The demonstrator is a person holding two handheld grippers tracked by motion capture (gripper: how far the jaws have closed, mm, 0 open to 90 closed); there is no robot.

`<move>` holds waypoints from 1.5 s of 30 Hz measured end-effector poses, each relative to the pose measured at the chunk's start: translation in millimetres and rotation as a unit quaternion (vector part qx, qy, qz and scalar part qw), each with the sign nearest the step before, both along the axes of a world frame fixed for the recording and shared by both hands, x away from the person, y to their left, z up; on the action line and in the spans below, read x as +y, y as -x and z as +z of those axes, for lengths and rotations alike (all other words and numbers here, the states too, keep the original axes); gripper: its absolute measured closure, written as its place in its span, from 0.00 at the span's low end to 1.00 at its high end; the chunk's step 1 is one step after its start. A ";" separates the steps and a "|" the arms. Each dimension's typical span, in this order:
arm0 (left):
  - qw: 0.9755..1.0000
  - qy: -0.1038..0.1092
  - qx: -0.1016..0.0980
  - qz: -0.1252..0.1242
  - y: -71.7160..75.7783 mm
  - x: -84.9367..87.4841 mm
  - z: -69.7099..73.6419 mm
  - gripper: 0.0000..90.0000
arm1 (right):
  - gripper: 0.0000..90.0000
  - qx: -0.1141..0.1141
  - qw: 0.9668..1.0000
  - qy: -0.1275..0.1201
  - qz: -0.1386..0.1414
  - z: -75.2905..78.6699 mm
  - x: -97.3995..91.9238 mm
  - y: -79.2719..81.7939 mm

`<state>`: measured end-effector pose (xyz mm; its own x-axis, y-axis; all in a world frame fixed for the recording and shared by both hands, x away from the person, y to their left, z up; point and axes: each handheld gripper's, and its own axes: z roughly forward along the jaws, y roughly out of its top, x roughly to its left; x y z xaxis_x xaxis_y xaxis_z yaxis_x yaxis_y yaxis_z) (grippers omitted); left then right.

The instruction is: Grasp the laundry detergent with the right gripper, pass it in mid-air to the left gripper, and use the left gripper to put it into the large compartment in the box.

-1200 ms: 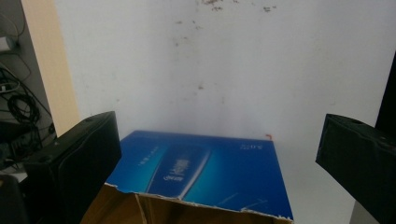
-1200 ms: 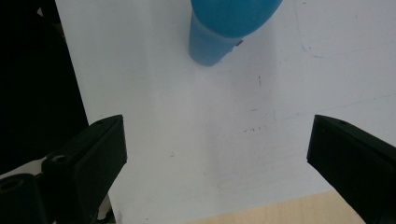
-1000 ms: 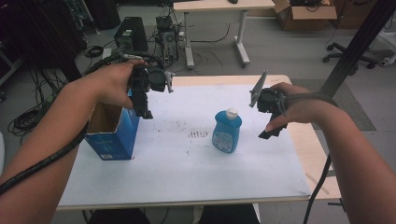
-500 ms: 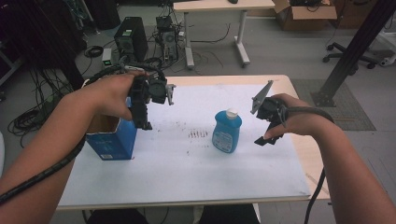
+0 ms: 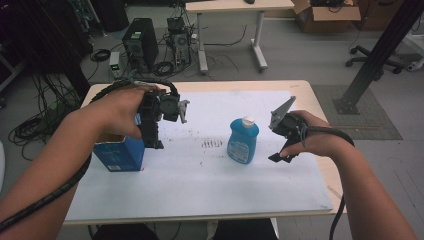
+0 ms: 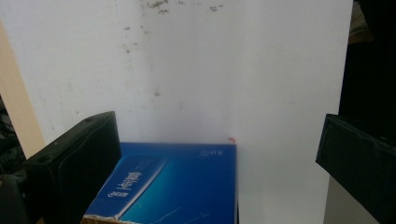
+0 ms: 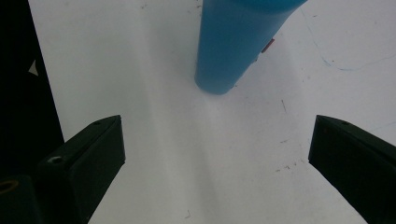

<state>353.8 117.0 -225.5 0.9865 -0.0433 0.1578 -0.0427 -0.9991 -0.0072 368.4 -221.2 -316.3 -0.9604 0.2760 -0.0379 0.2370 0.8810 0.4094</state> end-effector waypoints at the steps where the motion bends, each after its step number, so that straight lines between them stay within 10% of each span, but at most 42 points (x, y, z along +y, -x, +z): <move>1: 1.000 0.001 0.001 0.001 0.4 0.0 -1.0 0.00 | 0.04 0.000 1.000 -0.003 -0.002 -2.0 0.1 0.1; 20: 1.000 0.007 0.012 -0.006 10.6 -0.2 -7.9 0.00 | 0.04 -0.012 0.997 -0.065 -0.040 -37.9 6.1 1.5; 36: 1.000 0.000 0.010 -0.023 21.7 -10.3 -10.1 0.00 | 0.03 -0.032 0.987 -0.130 -0.092 -63.1 10.0 4.9; 45: 1.000 -0.008 0.010 -0.025 24.9 -11.7 -13.2 0.00 | 0.02 -0.047 0.975 -0.172 -0.136 -82.3 15.1 3.0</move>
